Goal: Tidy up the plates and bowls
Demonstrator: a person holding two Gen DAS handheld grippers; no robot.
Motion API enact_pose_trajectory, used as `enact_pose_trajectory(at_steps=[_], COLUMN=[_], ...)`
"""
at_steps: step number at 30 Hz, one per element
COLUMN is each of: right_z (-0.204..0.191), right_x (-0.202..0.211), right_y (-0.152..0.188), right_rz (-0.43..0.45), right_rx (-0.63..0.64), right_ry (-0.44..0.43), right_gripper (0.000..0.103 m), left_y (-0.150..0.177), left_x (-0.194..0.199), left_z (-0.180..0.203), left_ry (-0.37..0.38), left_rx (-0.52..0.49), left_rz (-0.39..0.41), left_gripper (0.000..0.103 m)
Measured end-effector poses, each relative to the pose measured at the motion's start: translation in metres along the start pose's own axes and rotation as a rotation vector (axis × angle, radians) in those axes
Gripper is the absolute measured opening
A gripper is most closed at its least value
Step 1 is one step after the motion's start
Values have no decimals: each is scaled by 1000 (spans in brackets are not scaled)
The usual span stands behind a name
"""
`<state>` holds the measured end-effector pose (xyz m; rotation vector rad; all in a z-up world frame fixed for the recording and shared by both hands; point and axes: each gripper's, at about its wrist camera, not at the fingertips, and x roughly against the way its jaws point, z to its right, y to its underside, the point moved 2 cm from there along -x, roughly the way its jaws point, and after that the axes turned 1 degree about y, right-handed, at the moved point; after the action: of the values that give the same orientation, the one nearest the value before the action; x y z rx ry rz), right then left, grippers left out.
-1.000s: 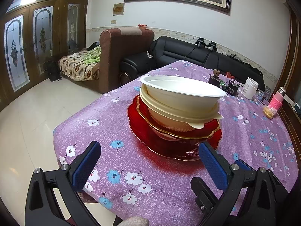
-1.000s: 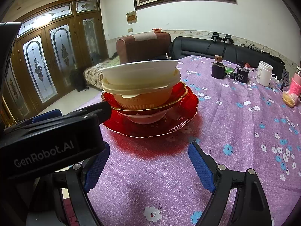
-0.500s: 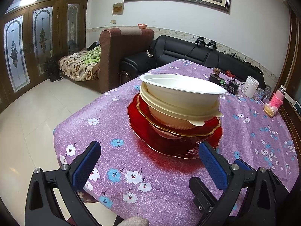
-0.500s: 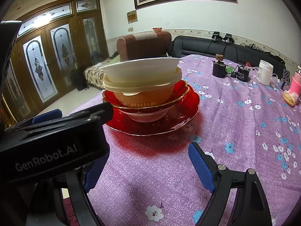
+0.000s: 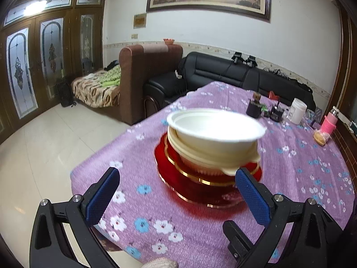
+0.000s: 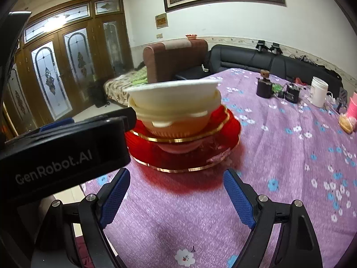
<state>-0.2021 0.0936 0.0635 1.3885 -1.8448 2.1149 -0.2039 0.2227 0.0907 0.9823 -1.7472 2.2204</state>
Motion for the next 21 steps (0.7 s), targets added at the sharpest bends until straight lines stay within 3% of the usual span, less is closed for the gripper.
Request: enact_pose_trajectory(at_steps=[7,21], right_z=[-5,-1], right_x=[5,5], right_y=[-19,-23], right_rz=[18,6], right_rx=[31,39], right_ry=[-21,-28], right_gripper=[89,89], left_y=[-14,-18], left_x=[10,9], left_z=[4,15], left_ry=[-35,-63], left_rx=[-9,-27], left_rz=[39,40], left_gripper=[103,103])
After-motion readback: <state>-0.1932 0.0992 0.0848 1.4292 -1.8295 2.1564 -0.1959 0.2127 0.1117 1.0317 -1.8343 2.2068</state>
